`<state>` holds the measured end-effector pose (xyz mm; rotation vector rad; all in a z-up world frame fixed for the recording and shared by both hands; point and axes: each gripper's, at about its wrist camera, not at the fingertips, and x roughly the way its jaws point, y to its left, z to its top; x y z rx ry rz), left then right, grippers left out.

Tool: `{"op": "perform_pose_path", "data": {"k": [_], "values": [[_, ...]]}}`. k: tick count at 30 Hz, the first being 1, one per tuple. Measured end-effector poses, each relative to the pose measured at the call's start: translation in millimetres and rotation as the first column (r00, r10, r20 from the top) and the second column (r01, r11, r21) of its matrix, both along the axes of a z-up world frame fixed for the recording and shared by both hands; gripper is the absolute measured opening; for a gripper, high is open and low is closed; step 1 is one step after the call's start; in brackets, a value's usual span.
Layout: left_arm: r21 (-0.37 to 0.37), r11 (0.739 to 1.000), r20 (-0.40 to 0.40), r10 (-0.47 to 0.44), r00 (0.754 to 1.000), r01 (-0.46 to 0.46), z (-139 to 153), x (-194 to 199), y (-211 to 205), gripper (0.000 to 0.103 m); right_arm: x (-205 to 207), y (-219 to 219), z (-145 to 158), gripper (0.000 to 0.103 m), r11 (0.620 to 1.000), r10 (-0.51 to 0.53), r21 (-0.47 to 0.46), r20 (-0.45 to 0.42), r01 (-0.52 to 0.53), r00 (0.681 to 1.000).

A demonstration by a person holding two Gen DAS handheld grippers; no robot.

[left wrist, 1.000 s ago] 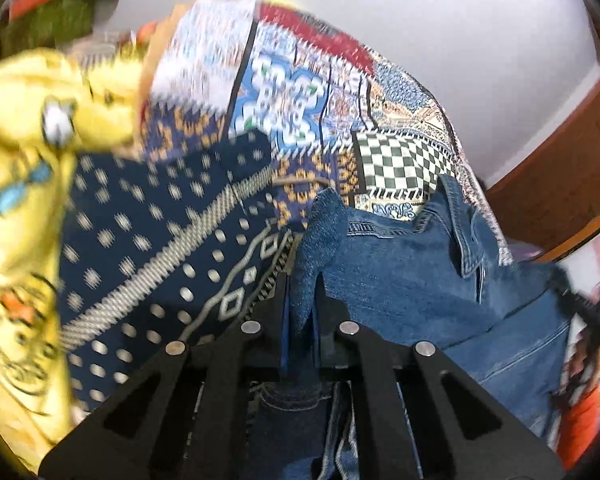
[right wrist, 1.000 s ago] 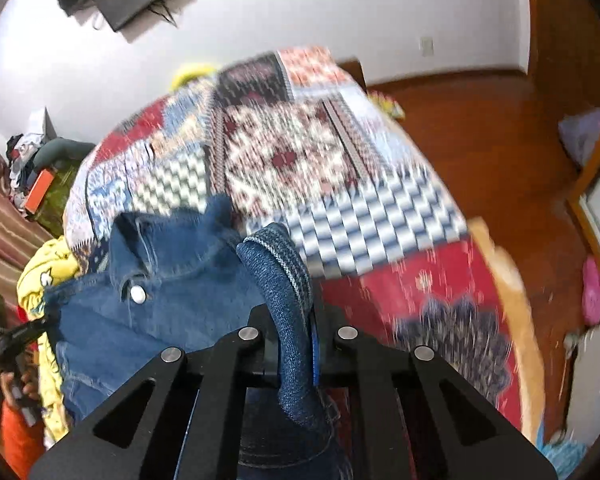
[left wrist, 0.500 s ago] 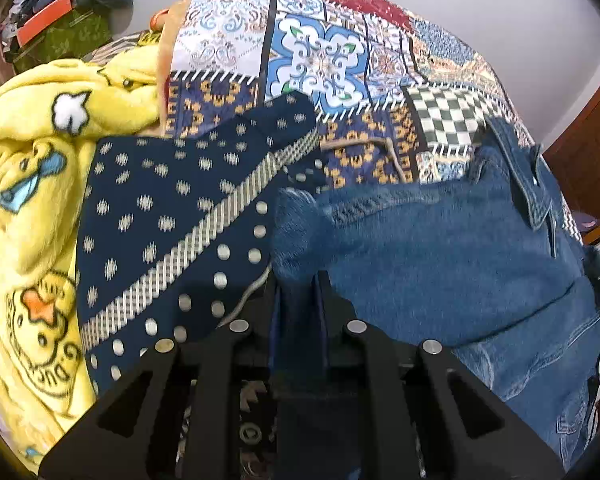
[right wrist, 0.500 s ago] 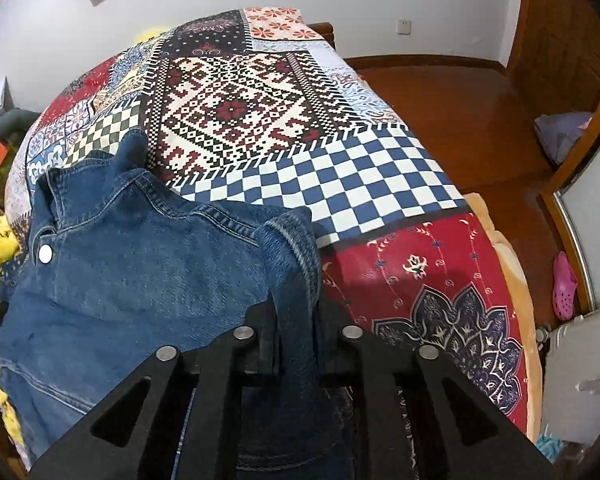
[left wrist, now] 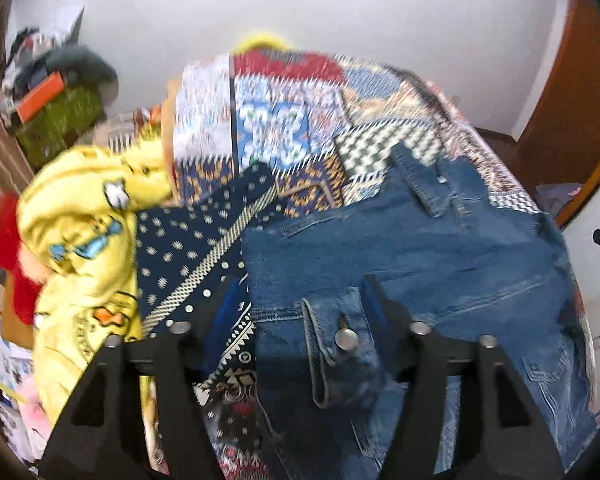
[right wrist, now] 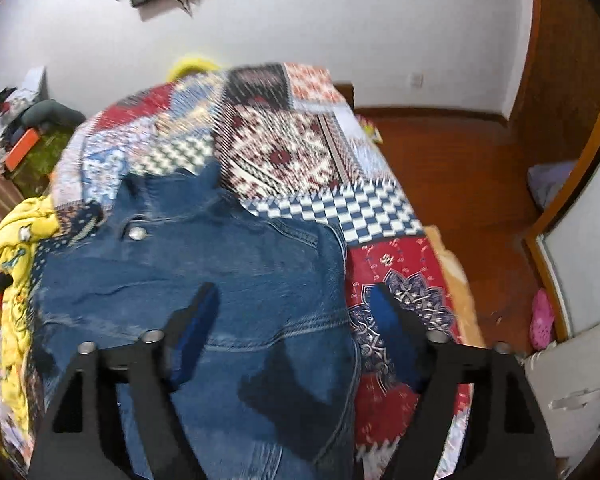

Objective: Fold large clothes

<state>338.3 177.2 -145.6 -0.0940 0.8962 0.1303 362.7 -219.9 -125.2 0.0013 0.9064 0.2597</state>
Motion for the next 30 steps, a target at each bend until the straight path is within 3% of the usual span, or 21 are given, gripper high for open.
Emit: {"op": "perform_pose_path", "data": {"k": [6, 12, 19, 22, 26, 30], "values": [[0.029, 0.999, 0.062, -0.028, 0.998, 0.026, 34.0, -45.5, -24.7, 0.093, -47.5, 4.8, 29.1, 0.083, 0.996, 0.078, -0.051, 0.077, -0.074, 0.994], [0.02, 0.998, 0.069, -0.061, 0.996, 0.06, 32.6, -96.8, -38.5, 0.094, -93.5, 7.6, 29.1, 0.084, 0.987, 0.142, -0.089, 0.106, -0.133, 0.984], [-0.034, 0.997, -0.023, -0.07, 0.997, 0.069, -15.4, -146.4, -42.2, 0.094, -134.1, -8.4, -12.3, 0.084, 0.991, 0.125, -0.048, 0.005, -0.125, 0.992], [-0.114, 0.99, -0.107, -0.098, 0.989, 0.086, -49.7, -160.4, -40.3, 0.094, -145.8, -19.9, -33.6, 0.084, 0.995, 0.095, -0.016, -0.063, -0.096, 0.993], [-0.186, 0.982, -0.199, -0.079, 0.977, 0.041, -85.9, -176.0, -33.3, 0.094, -153.8, -36.3, -63.7, 0.084, 0.998, 0.045, 0.042, -0.158, -0.039, 0.986], [-0.325, 0.945, -0.266, -0.057, 0.962, -0.034, -120.9, -190.8, -21.5, 0.094, -158.0, -48.3, -87.3, 0.084, 0.992, 0.03, 0.125, -0.246, 0.001, 0.969]]}}
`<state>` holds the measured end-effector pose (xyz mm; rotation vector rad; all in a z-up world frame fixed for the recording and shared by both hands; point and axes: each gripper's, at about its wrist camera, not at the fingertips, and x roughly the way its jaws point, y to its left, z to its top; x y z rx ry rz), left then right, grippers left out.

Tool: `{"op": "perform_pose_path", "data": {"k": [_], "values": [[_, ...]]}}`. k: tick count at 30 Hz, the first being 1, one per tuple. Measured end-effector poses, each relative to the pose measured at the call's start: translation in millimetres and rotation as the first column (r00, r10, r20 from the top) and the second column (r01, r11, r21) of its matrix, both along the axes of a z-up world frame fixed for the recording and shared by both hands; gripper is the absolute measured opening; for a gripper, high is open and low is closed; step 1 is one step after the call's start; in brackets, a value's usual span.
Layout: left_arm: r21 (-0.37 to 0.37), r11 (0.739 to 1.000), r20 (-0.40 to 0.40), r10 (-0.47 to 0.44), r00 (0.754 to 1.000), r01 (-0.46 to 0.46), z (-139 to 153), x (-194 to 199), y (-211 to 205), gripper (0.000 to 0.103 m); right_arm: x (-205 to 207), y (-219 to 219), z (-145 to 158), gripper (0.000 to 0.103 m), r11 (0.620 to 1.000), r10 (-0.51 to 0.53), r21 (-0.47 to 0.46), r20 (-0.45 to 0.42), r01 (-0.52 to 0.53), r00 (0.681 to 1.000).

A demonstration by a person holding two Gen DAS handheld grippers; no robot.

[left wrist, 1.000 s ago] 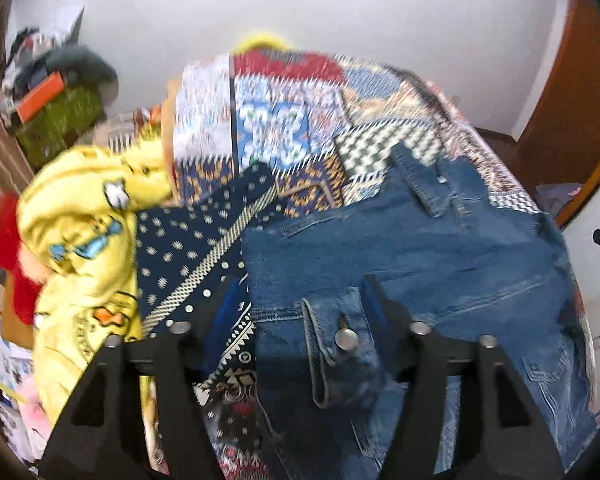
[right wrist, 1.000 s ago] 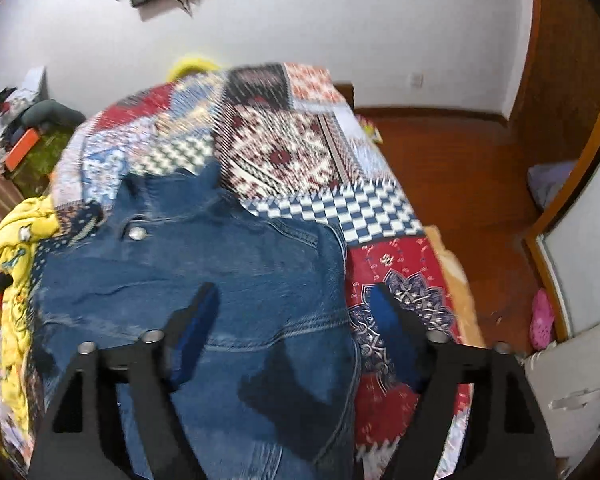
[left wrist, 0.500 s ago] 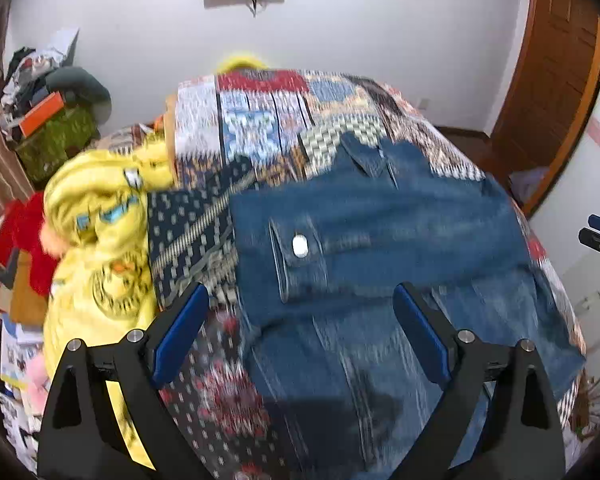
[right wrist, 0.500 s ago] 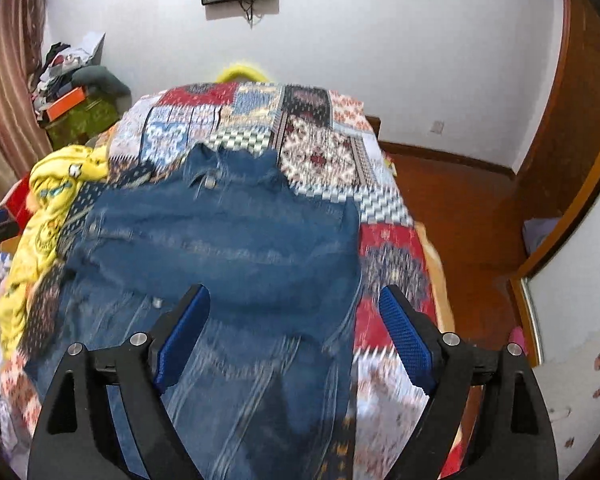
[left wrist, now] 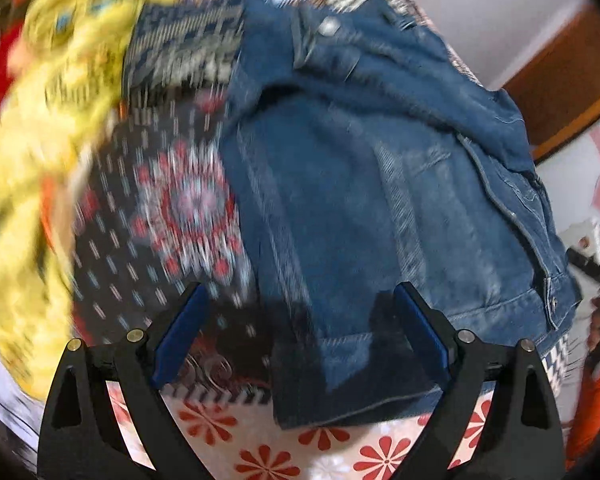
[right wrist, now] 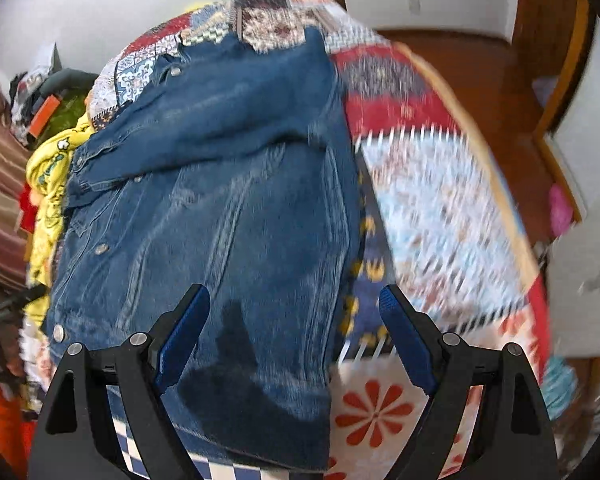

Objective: Fold large clothes

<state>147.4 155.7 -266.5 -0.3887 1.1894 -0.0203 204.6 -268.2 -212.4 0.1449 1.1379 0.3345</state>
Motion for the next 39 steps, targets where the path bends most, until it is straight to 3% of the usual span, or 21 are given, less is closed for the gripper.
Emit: {"op": "perform_pose_path", "data": {"k": [1, 4, 7, 9, 13, 14, 15, 16, 18, 21, 25, 33, 37, 39], "values": [[-0.073, 0.997, -0.022, 0.011, 1.0, -0.013, -10.9, -3.1, 2.4, 0.094, -0.1, -0.8, -4.1, 0.084, 1.0, 0.0, 0.019, -0.015, 0.0, 1.0], [-0.192, 0.98, -0.054, 0.043, 0.998, -0.053, -28.6, -6.4, 5.6, 0.091, -2.5, -0.8, -8.0, 0.084, 0.998, 0.019, 0.065, -0.018, -0.018, 1.0], [-0.234, 0.97, -0.049, 0.06, 0.997, -0.07, -33.1, -7.1, 4.6, 0.088, 0.7, -1.3, -9.3, 0.08, 0.99, 0.03, 0.138, -0.025, -0.027, 0.999], [-0.249, 0.967, -0.034, 0.039, 0.999, -0.046, -29.7, -8.8, 0.4, 0.066, 2.9, 0.1, -13.4, 0.072, 0.981, 0.052, 0.19, -0.047, -0.042, 0.998], [-0.277, 0.961, 0.002, 0.01, 1.0, -0.009, -18.1, -13.8, -8.4, 0.05, -0.9, 3.2, -20.9, 0.053, 0.981, 0.065, 0.187, -0.048, -0.055, 0.997], [-0.275, 0.961, 0.006, 0.011, 1.0, -0.009, -15.9, -15.1, -9.0, 0.044, -2.3, 4.2, -20.4, 0.041, 0.982, 0.074, 0.179, -0.045, -0.065, 0.996], [-0.253, 0.967, 0.011, 0.015, 1.0, -0.012, -12.6, -17.0, -11.5, 0.032, -2.8, 4.4, -20.1, 0.029, 0.982, 0.078, 0.173, -0.044, -0.069, 0.996], [-0.224, 0.974, 0.018, 0.017, 1.0, -0.012, -8.0, -17.4, -13.1, 0.024, -3.0, 4.3, -19.2, 0.024, 0.984, 0.077, 0.168, -0.046, -0.068, 0.996], [-0.199, 0.98, 0.043, 0.023, 0.999, -0.014, 1.5, -16.3, -11.6, 0.019, -2.4, 2.3, -18.0, 0.016, 0.982, 0.08, 0.174, -0.045, -0.071, 0.996], [-0.177, 0.984, 0.106, 0.029, 0.994, -0.01, 26.0, -15.2, -14.9, 0.016, 0.5, 3.5, -12.7, 0.013, 0.981, 0.087, 0.174, -0.027, -0.081, 0.996], [-0.162, 0.987, 0.203, 0.034, 0.979, 0.0, 65.2, -1.4, -13.2, 0.015, 6.8, 12.2, 12.3, 0.013, 0.977, 0.102, 0.18, 0.059, -0.111, 0.993], [-0.157, 0.988, 0.375, 0.07, 0.924, -0.011, 137.0, 61.4, 16.6, 0.015, 57.3, 35.7, 91.0, 0.012, 0.975, 0.116, 0.153, 0.267, -0.161, 0.957], [-0.154, 0.985, 0.411, 0.137, 0.901, -0.08, 154.2, 107.2, 37.1, 0.014, 94.1, 37.5, 121.4, 0.012, 0.979, 0.031, 0.177, 0.35, -0.099, 0.936], [-0.154, 0.976, 0.403, 0.202, 0.893, -0.151, 153.3, 132.9, 48.9, 0.014, 117.1, 36.6, 125.0, 0.012, 0.983, 0.004, 0.17, 0.334, -0.064, 0.943]]}}
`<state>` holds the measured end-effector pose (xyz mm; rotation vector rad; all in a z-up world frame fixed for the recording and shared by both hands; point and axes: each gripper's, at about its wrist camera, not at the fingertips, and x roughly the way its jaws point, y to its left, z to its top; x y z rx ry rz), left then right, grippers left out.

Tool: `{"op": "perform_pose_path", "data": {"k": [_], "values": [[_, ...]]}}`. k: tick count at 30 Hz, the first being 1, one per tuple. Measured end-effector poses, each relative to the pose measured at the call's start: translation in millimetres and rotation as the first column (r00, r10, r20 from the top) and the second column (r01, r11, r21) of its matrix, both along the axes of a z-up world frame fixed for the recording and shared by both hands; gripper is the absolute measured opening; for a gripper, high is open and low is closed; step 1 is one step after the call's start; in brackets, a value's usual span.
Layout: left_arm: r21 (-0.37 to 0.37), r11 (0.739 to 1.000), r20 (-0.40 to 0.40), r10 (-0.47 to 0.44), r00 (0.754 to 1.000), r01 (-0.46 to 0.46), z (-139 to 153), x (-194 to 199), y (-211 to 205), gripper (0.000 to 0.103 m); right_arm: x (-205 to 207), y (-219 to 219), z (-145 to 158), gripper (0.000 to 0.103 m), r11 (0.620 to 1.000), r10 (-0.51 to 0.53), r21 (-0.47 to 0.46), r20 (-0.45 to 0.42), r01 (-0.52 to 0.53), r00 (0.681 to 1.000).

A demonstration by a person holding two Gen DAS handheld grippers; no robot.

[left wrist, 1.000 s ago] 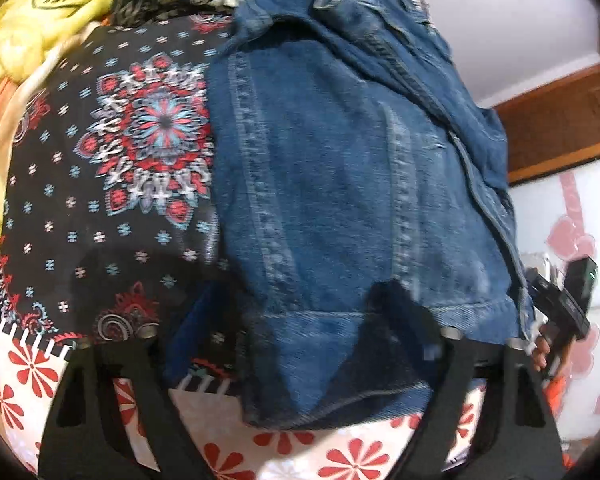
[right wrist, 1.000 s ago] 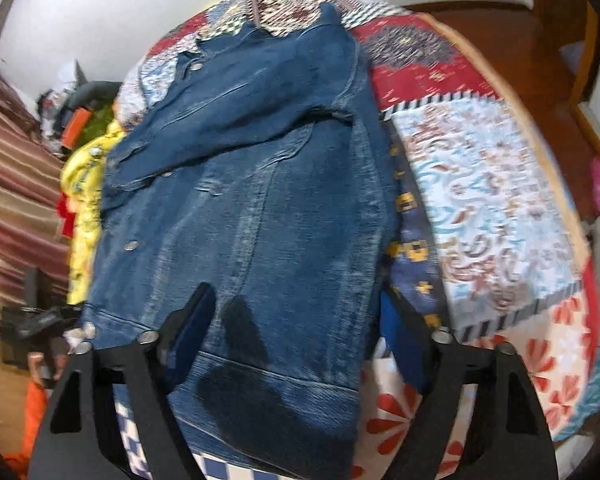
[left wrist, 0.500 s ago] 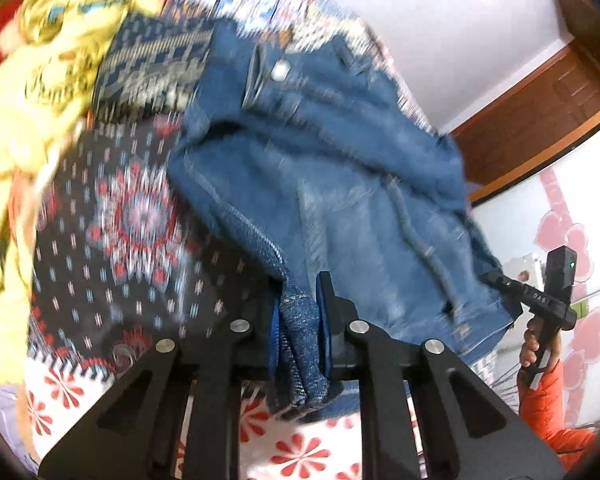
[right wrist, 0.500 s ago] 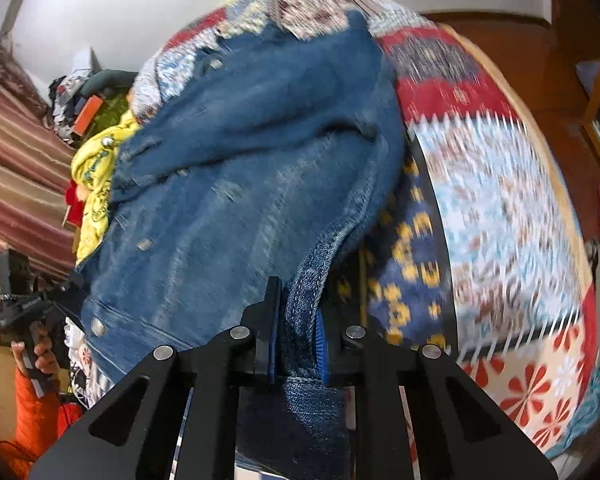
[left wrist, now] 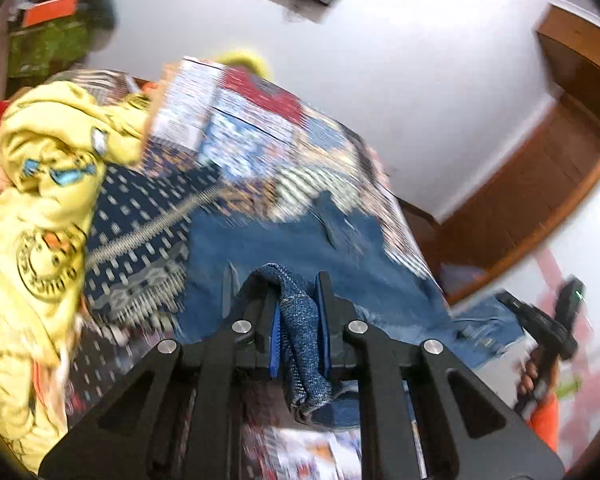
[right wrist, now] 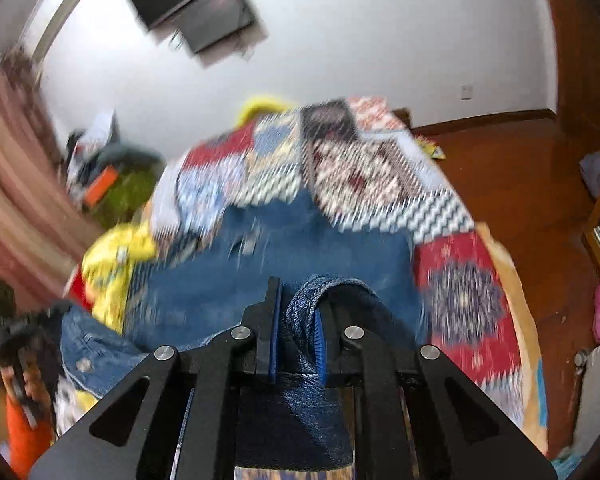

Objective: Fold large clothes

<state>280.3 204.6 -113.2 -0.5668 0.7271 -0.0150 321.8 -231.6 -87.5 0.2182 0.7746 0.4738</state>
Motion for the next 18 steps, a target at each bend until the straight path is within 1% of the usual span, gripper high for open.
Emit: {"op": "perform_pose_path", "data": {"k": [1, 3, 4, 6, 7, 8, 9, 11, 12, 14, 15, 16, 18], "values": [[-0.02, 1.0, -0.004, 0.018, 1.0, -0.018, -3.4, 11.6, 4.2, 0.014, 12.5, 1.6, -2.1, 0.012, 1.0, -0.024, 0.007, -0.003, 0.024, 1.0], [-0.034, 0.998, -0.033, 0.049, 0.998, -0.05, -19.8, 38.1, 10.5, 0.014, 37.3, 8.5, -13.1, 0.012, 0.998, -0.056, -0.003, -0.022, 0.056, 0.998], [-0.037, 0.997, -0.064, 0.066, 0.996, -0.069, -34.5, 55.6, 13.8, 0.014, 52.4, 13.8, -25.4, 0.012, 0.997, -0.072, -0.017, -0.042, 0.071, 0.997], [-0.02, 0.996, -0.118, 0.081, 0.99, -0.084, -58.1, 75.5, 16.6, 0.015, 71.5, 21.1, -45.2, 0.012, 0.995, -0.09, -0.043, -0.093, 0.086, 0.992], [-0.022, 0.996, -0.162, 0.085, 0.983, -0.089, -78.3, 88.5, 20.1, 0.015, 80.7, 24.7, -58.6, 0.012, 0.994, -0.095, -0.062, -0.116, 0.088, 0.989], [-0.019, 0.996, -0.186, 0.088, 0.979, -0.093, -89.4, 94.1, 21.4, 0.015, 88.9, 28.5, -72.1, 0.012, 0.992, -0.094, -0.09, -0.131, 0.082, 0.987], [-0.016, 0.995, -0.222, 0.089, 0.971, -0.095, -107.7, 101.6, 24.8, 0.016, 95.2, 31.1, -81.5, 0.012, 0.991, -0.092, -0.114, -0.144, 0.076, 0.985], [-0.046, 0.996, -0.253, 0.066, 0.965, -0.08, -129.4, 105.9, 27.9, 0.019, 106.9, 32.0, -105.2, 0.013, 0.987, -0.078, -0.152, -0.182, 0.05, 0.98], [-0.056, 0.996, -0.256, 0.058, 0.965, -0.074, -137.1, 105.3, 29.0, 0.02, 108.4, 31.3, -115.1, 0.013, 0.987, -0.07, -0.155, -0.184, 0.041, 0.981], [-0.06, 0.997, -0.234, 0.032, 0.972, -0.047, -139.3, 101.4, 29.1, 0.02, 108.5, 27.0, -130.6, 0.013, 0.989, -0.042, -0.146, -0.185, 0.015, 0.982], [-0.048, 0.999, -0.229, 0.014, 0.973, -0.025, -136.6, 99.9, 28.1, 0.021, 106.7, 25.0, -133.6, 0.013, 0.99, -0.032, -0.139, -0.178, 0.007, 0.983], [-0.028, 1.0, -0.233, 0.002, 0.973, -0.009, -134.1, 99.7, 26.2, 0.021, 103.9, 23.3, -133.5, 0.014, 0.991, -0.022, -0.136, -0.17, -0.001, 0.985], [0.043, 0.999, -0.26, -0.013, 0.966, 0.026, -125.6, 99.1, 17.6, 0.022, 100.6, 20.5, -128.1, 0.021, 0.989, -0.014, -0.146, -0.165, -0.011, 0.986]]}}
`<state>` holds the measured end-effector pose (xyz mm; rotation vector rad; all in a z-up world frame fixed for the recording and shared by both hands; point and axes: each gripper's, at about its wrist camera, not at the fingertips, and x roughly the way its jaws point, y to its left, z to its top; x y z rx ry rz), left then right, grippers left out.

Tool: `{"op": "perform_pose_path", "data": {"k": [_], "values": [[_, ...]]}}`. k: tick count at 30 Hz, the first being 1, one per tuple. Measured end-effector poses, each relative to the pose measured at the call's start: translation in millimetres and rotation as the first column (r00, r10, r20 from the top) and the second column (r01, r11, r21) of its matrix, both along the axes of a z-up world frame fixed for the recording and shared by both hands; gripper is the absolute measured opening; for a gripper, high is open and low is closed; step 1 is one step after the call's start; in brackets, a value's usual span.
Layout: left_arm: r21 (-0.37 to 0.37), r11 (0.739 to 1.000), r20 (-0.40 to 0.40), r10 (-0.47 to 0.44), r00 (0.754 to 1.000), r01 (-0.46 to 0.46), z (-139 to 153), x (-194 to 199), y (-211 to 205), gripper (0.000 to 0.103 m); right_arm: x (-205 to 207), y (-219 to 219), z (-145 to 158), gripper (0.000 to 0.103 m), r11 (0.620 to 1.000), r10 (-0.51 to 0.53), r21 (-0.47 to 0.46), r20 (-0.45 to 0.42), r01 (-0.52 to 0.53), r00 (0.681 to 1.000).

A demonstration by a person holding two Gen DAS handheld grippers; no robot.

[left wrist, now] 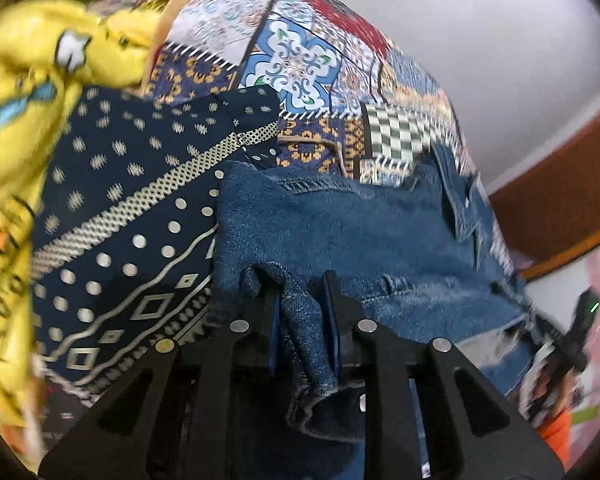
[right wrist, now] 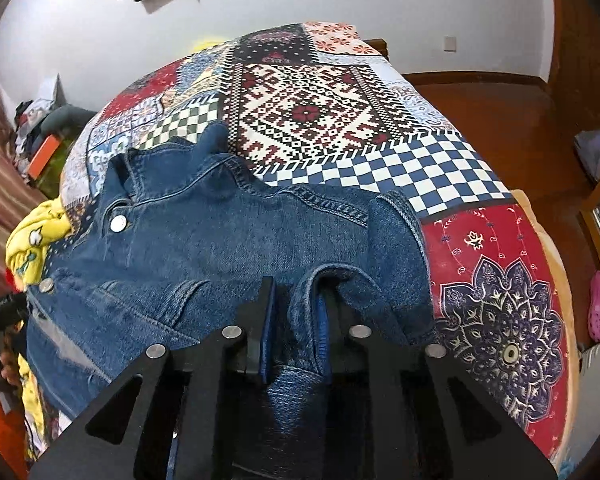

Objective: Fold large clothes

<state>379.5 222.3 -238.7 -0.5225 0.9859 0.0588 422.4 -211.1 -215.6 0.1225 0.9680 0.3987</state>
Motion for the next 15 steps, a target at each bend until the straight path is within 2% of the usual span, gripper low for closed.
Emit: {"op": "perform_pose_path", "data": {"k": [1, 2, 3, 4, 5, 7, 10, 12, 15], "values": [[0.036, 0.999, -0.009, -0.005, 1.0, 0.005, 6.6, -1.8, -4.8, 0.022, -3.3, -0.8, 4.7, 0.022, 1.0, -0.009, -0.021, 0.006, 0.009, 1.0], [0.075, 0.997, -0.014, 0.0, 1.0, 0.001, 10.8, -2.6, -6.9, 0.032, -5.6, -1.3, 9.9, 0.03, 0.998, -0.028, -0.05, 0.019, 0.029, 0.999], [0.153, 0.988, -0.018, 0.016, 1.0, -0.013, 19.5, -5.4, -12.6, 0.047, -7.7, 0.6, 15.9, 0.033, 0.996, -0.039, -0.074, 0.041, 0.042, 0.998], [0.254, 0.967, 0.001, 0.029, 1.0, -0.028, 32.4, -12.3, -19.8, 0.052, -14.7, -0.2, 25.4, 0.034, 0.994, -0.04, -0.098, 0.071, 0.047, 0.997], [0.302, 0.953, 0.019, 0.027, 0.999, -0.032, 37.4, -15.5, -22.8, 0.059, -20.1, -0.4, 32.3, 0.034, 0.992, -0.037, -0.117, 0.093, 0.047, 0.995], [0.381, 0.924, 0.058, -0.007, 0.998, -0.016, 55.2, -30.8, -35.0, 0.062, -36.2, 0.0, 46.7, 0.034, 0.988, -0.022, -0.151, 0.141, 0.043, 0.99], [0.418, 0.908, 0.077, -0.072, 0.994, 0.033, 70.8, -47.7, -51.7, 0.067, -61.5, -0.4, 62.4, 0.037, 0.988, 0.031, -0.156, 0.178, -0.003, 0.983], [0.435, 0.898, 0.084, -0.118, 0.989, 0.07, 77.3, -57.8, -65.2, 0.073, -77.1, -0.4, 68.2, 0.046, 0.988, 0.063, -0.15, 0.189, -0.034, 0.98], [0.432, 0.894, 0.097, -0.181, 0.979, 0.122, 75.9, -74.8, -89.6, 0.084, -99.2, 1.1, 67.9, 0.052, 0.989, 0.104, -0.124, 0.19, -0.082, 0.976]]}}
